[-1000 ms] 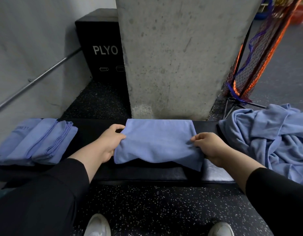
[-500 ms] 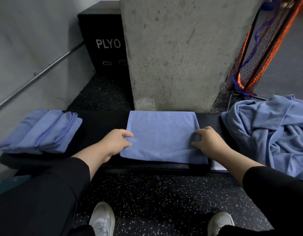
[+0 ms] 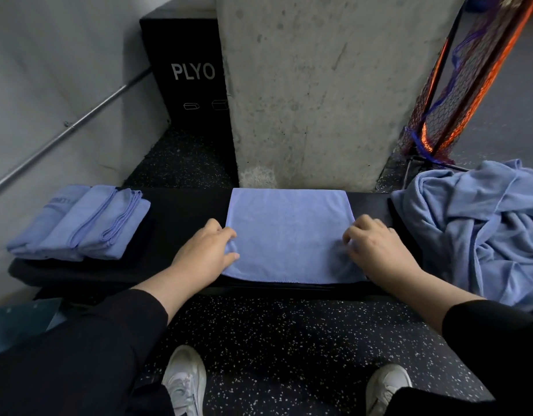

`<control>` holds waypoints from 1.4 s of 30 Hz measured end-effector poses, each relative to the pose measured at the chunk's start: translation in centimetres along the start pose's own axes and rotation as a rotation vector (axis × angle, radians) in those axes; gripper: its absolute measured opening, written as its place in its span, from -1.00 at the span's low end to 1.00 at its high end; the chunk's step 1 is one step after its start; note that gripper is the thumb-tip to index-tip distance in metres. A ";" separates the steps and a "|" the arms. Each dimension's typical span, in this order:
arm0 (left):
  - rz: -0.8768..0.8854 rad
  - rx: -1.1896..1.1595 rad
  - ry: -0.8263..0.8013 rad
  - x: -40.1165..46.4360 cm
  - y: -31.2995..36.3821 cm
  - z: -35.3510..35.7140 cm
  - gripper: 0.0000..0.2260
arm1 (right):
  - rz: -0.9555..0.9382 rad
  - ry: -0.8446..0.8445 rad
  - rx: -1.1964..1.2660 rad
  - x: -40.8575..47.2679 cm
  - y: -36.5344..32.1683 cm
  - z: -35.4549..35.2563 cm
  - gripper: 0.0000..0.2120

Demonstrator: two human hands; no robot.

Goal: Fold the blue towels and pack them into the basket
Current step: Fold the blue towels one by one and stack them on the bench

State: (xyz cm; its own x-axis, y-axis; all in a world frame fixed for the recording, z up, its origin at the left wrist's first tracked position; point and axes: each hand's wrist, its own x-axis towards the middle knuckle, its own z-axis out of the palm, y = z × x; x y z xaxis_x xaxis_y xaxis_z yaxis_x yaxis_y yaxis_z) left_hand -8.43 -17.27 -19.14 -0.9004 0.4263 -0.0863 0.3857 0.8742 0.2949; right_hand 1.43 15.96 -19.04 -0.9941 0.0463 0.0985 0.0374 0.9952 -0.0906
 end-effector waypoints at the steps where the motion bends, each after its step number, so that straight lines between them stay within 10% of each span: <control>1: 0.072 0.053 0.050 -0.3 -0.1 0.0 -0.70 | -0.081 -0.025 0.010 -0.4 0.1 0.0 -0.93; 8: 0.397 0.148 -0.024 -3.0 -1.9 0.4 -0.63 | -0.318 -0.186 0.104 -3.0 2.7 -0.2 -0.62; 17: 0.403 0.166 0.054 -2.4 -2.0 1.1 -0.79 | -0.374 -0.014 0.113 -2.8 3.1 0.5 -0.89; 32: 0.300 -0.037 0.096 -1.3 -0.7 -0.4 -0.78 | -0.037 -0.179 0.369 -1.3 1.0 -2.9 -0.73; 42: 0.052 -0.312 -0.237 -3.2 -1.1 -3.8 -0.85 | 0.080 -0.420 0.485 -1.9 0.5 -6.2 -0.77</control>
State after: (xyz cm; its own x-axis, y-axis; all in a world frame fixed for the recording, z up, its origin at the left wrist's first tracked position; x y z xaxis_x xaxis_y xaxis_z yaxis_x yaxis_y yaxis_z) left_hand -6.74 -20.47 -15.55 -0.7958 0.5417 -0.2705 0.3169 0.7533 0.5764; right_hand 4.01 16.90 -13.14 -0.9492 -0.0174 -0.3142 0.1599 0.8332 -0.5293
